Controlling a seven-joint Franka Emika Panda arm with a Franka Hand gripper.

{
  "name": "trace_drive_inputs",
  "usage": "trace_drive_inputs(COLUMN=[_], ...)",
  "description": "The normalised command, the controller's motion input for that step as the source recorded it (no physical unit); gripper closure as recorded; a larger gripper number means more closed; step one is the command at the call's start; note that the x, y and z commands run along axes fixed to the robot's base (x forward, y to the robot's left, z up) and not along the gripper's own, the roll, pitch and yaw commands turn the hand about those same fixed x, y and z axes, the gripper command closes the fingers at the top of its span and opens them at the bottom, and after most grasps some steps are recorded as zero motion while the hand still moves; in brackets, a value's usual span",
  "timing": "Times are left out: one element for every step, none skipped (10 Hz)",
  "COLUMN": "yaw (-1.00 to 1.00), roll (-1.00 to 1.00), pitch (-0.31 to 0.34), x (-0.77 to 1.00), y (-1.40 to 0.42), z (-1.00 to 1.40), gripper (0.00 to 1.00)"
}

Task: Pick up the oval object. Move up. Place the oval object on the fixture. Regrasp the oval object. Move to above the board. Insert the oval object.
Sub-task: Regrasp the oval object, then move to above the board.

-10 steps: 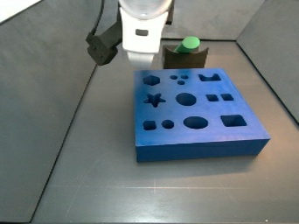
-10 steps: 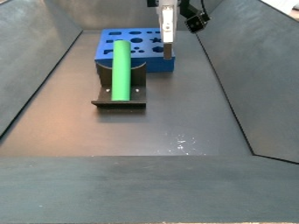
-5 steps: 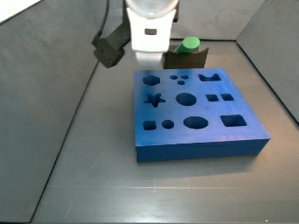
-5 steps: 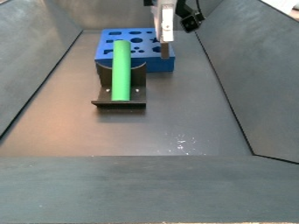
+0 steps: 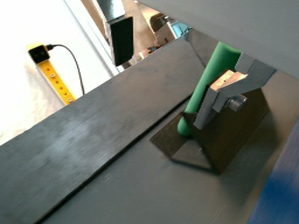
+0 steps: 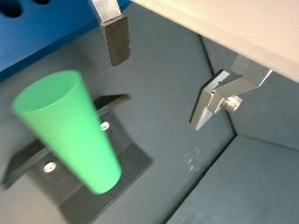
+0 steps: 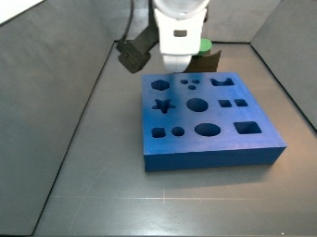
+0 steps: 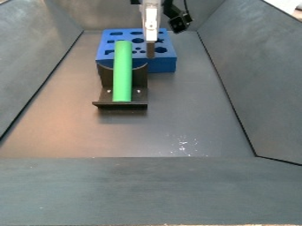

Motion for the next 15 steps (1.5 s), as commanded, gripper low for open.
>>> trace_drive_inputs(yaw=[-0.06, -0.06, -0.05, -0.04, -0.02, 0.01, 0.03, 0.05, 0.07, 0.08, 0.10, 0.10, 0.00, -0.06, -0.06], roll=[0.08, 0.08, 0.07, 0.07, 0.07, 0.08, 0.08, 0.09, 0.10, 0.09, 0.09, 0.09, 0.00, 0.00, 0.00], pitch=[0.021, 0.051, 0.089, 0.110, 0.126, 0.139, 0.146, 0.153, 0.160, 0.162, 0.164, 0.162, 0.000, -0.046, -0.043], x=[1.00, 1.00, 0.92, 0.83, 0.75, 0.64, 0.56, 0.48, 0.39, 0.32, 0.27, 0.21, 0.00, 0.31, 0.31], y=[-0.01, -0.01, 0.00, 0.00, 0.00, 0.00, -0.01, -0.01, -0.01, -0.02, -0.02, -0.02, 0.00, -0.27, -0.27], z=[-0.04, -0.04, -0.04, -0.04, -0.03, -0.03, -0.03, -0.03, -0.02, -0.02, -0.03, -0.02, 0.00, 1.00, 1.00], gripper=[0.00, 0.00, 0.00, 0.00, 0.00, 0.00, 0.00, 0.00, 0.00, 0.00, 0.00, 0.00, 1.00, 1.00, 1.00])
